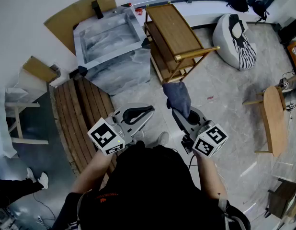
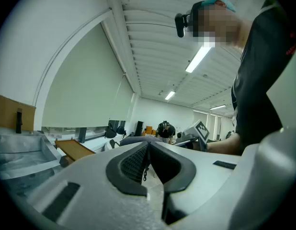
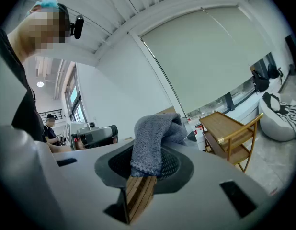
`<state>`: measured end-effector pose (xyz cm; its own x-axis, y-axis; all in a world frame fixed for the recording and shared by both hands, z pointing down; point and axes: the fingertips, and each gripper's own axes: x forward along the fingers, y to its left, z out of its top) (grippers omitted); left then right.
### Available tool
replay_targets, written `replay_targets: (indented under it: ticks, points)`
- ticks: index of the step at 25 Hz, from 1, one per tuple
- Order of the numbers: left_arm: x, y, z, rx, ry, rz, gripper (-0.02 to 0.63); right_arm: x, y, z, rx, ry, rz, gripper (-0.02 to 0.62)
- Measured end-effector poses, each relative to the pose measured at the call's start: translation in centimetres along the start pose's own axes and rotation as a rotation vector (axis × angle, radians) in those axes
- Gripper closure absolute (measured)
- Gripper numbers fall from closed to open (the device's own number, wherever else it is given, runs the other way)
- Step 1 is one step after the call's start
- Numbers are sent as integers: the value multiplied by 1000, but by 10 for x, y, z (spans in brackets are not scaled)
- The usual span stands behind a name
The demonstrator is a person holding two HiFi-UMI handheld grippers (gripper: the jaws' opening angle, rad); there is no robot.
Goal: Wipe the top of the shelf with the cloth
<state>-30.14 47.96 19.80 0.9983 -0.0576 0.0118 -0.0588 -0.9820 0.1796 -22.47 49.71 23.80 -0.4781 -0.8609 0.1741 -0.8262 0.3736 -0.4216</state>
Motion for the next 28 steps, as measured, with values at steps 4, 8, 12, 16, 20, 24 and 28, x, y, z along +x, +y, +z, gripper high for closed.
replay_targets:
  ticks: [4, 8, 12, 16, 20, 24, 28]
  points:
    - [3, 1, 0, 0, 0, 0, 578, 0, -3, 1, 1, 0, 2, 511]
    - [6, 3, 1, -1, 0, 0, 578, 2, -6, 6, 5, -17, -1, 509]
    - [11, 4, -1, -2, 1, 1, 578, 0, -11, 9, 5, -28, -11, 506]
    - [20, 3, -1, -3, 3, 15, 578, -9, -19, 13, -6, -25, -17, 506]
    - [34, -3, -4, 1, 2, 35, 578, -27, -32, 16, -17, -27, -23, 506]
    - [50, -13, -6, 6, 2, 49, 578, -44, -43, 16, -33, -22, -19, 506]
    - [68, -24, -8, 18, 2, 60, 578, -60, -53, 15, -43, -18, -4, 506]
